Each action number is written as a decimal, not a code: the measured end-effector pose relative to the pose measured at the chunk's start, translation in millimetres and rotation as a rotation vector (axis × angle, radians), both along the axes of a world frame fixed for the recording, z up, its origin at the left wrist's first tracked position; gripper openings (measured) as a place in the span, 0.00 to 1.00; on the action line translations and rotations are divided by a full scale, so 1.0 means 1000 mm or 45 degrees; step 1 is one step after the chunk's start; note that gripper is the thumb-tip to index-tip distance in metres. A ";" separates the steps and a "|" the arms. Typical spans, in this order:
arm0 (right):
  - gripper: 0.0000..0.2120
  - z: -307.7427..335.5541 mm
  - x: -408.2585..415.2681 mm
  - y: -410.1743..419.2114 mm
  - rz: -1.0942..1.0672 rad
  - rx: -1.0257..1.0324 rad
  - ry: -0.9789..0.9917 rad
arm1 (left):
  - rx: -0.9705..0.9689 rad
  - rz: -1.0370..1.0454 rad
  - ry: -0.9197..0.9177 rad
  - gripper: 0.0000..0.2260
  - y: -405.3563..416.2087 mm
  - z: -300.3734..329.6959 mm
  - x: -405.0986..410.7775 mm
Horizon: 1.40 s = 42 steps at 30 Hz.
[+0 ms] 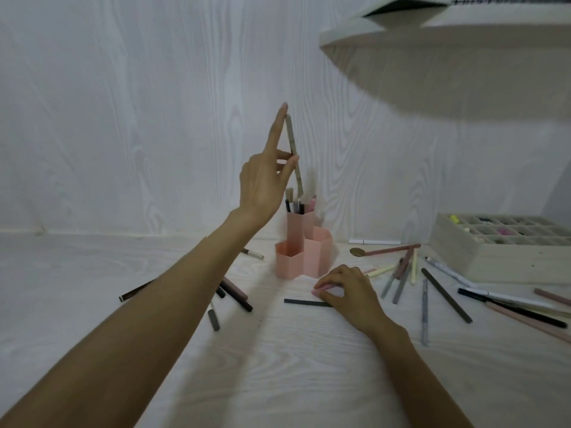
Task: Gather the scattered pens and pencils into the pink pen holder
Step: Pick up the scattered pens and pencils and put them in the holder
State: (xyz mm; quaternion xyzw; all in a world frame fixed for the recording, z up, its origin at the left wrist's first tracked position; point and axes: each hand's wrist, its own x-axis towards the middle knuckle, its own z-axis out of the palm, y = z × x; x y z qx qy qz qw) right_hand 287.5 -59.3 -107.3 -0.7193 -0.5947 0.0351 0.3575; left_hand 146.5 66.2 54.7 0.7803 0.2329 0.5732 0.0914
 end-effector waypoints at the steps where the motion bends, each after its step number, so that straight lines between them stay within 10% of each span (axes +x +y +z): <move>1: 0.06 0.000 0.000 -0.001 0.005 0.008 0.006 | -0.005 0.018 0.046 0.32 0.001 -0.003 0.007; 11: 0.09 -0.003 0.002 -0.001 0.029 0.055 -0.021 | 0.072 0.353 0.543 0.10 0.012 -0.041 0.027; 18: 0.09 -0.001 0.001 -0.003 0.016 0.096 -0.180 | 0.180 0.253 0.636 0.17 0.011 -0.049 -0.003; 26: 0.06 0.006 -0.006 -0.006 -0.088 0.390 -0.442 | -0.600 0.789 0.803 0.16 0.010 -0.122 -0.136; 31: 0.08 0.014 -0.007 -0.008 -0.249 0.690 -0.517 | -0.715 0.615 0.727 0.13 -0.003 -0.146 -0.150; 42: 0.04 0.134 -0.015 0.011 -0.358 1.394 0.573 | -0.672 0.203 0.755 0.15 -0.019 -0.151 -0.120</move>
